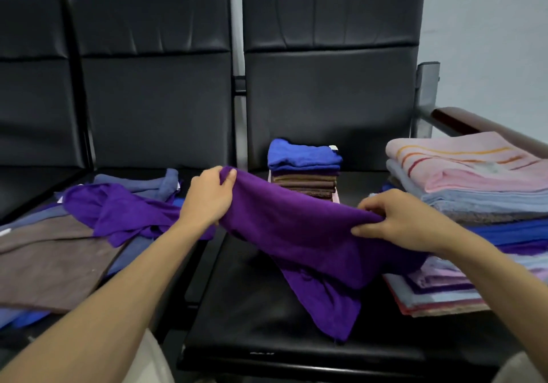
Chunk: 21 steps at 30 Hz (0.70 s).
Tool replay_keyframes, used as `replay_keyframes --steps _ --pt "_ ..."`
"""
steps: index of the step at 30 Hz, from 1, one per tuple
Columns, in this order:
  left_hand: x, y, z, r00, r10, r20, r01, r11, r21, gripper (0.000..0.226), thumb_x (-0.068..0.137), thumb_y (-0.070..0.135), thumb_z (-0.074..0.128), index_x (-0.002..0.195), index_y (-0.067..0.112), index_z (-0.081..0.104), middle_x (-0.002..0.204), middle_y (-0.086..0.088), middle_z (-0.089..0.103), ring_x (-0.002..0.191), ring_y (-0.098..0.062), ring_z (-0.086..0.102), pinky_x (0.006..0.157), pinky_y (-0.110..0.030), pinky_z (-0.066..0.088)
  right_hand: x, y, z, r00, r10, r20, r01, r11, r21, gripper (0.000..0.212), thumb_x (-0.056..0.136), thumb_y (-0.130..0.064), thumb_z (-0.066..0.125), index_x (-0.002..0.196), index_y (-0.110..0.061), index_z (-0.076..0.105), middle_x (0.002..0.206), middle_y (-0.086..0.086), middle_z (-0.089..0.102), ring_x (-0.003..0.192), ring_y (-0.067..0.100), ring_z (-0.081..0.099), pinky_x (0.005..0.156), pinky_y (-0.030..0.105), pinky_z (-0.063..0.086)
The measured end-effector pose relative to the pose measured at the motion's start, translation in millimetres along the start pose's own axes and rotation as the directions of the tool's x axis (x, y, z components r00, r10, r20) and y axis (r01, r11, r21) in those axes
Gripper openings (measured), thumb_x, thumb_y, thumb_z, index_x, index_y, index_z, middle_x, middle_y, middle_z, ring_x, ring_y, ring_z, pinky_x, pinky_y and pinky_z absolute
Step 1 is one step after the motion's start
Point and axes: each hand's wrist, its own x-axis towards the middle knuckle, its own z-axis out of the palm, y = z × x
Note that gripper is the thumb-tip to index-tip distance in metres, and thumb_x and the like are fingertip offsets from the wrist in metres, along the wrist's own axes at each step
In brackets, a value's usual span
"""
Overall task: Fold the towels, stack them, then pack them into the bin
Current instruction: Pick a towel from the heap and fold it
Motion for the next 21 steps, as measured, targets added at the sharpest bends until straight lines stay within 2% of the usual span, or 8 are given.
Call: replay_keyframes --steps 3,6,8,11,15,17,19,21 --pt "-1.5 4.4 10.1 0.967 -0.159 0.198 0.176 0.982 -0.073 0.033 0.099 0.035 0.042 0.092 0.010 0.062 0.086 -0.014 0.065 0.060 -0.036 0.068 0.054 -0.042 0.058 14.8 -1.1 9.7 1.000 0.009 0.020 -0.010 0.999 0.045 0.023 0.083 -0.023 0.071 0.068 -0.037 0.061 0.073 -0.011 0.067 0.070 0.001 0.058 0.063 0.016 0.040" --pt "1.2 9.7 25.3 0.946 -0.207 0.251 0.240 0.965 -0.109 0.032 0.100 0.032 0.040 0.096 0.008 0.061 0.099 -0.015 0.064 0.081 -0.034 0.067 0.070 -0.043 0.059 32.8 4.6 27.0 0.994 0.110 -0.021 -0.108 0.992 0.059 0.017 0.085 -0.018 0.067 0.074 -0.031 0.067 0.080 -0.002 0.069 0.081 0.011 0.061 0.068 0.024 0.040" --pt "6.1 16.6 32.3 0.984 -0.129 0.120 0.141 0.985 -0.100 0.031 0.101 0.031 0.039 0.089 0.008 0.056 0.097 -0.017 0.065 0.094 -0.035 0.062 0.076 -0.033 0.047 40.0 10.0 31.2 0.947 0.215 -0.240 -0.181 0.971 0.156 0.019 0.086 -0.013 0.063 0.076 -0.029 0.068 0.081 0.000 0.069 0.086 0.016 0.063 0.071 0.026 0.041" --pt "7.8 36.7 25.1 0.981 0.045 -0.189 -0.111 0.928 -0.356 0.029 0.102 0.027 0.041 0.076 0.015 0.046 0.071 -0.002 0.055 0.074 -0.016 0.056 0.064 -0.029 0.030 36.6 2.9 14.5 0.719 0.201 -0.665 0.026 0.949 0.314 0.034 0.080 0.005 0.055 0.091 -0.025 0.067 0.084 -0.011 0.067 0.086 0.008 0.061 0.075 0.014 0.041" --pt "-1.1 48.6 3.7 0.904 0.175 -0.390 -0.383 0.735 -0.560 0.024 0.101 0.033 0.040 0.090 0.020 0.057 0.086 0.003 0.063 0.074 0.007 0.055 0.072 -0.013 0.043 22.3 -7.8 -2.2 0.531 -0.062 -0.845 0.246 0.966 0.083 0.044 0.070 0.020 0.051 0.100 -0.008 0.068 0.105 -0.003 0.062 0.102 0.005 0.055 0.095 0.008 0.035" --pt "-7.5 48.3 -6.0 0.894 0.187 -0.408 -0.421 0.662 -0.620 0.021 0.101 0.034 0.041 0.089 0.028 0.058 0.099 0.002 0.069 0.092 0.003 0.063 0.086 -0.020 0.048 11.8 -8.6 -1.4 0.548 -0.143 -0.824 0.285 0.958 0.024 0.043 0.070 0.020 0.050 0.101 -0.005 0.068 0.106 -0.002 0.062 0.101 0.004 0.053 0.096 0.008 0.034" --pt "-12.9 43.4 -13.5 0.889 0.227 -0.398 -0.445 0.636 -0.631 0.022 0.100 0.037 0.042 0.086 0.032 0.058 0.099 -0.002 0.071 0.102 -0.014 0.067 0.092 -0.043 0.051 0.6 -7.6 2.6 0.601 -0.232 -0.765 0.302 0.952 -0.052 0.037 0.075 0.007 0.050 0.104 -0.008 0.068 0.103 -0.004 0.063 0.097 0.004 0.052 0.092 0.007 0.034" --pt "-17.0 31.3 -16.8 0.894 0.275 -0.352 -0.439 0.689 -0.577 0.024 0.097 0.045 0.042 0.084 0.031 0.056 0.080 0.002 0.066 0.084 -0.020 0.067 0.081 -0.049 0.053 -9.7 -3.9 7.9 0.691 -0.319 -0.648 0.313 0.941 -0.129 0.035 0.079 -0.005 0.051 0.109 -0.016 0.067 0.101 -0.010 0.061 0.094 0.005 0.051 0.090 0.007 0.035"
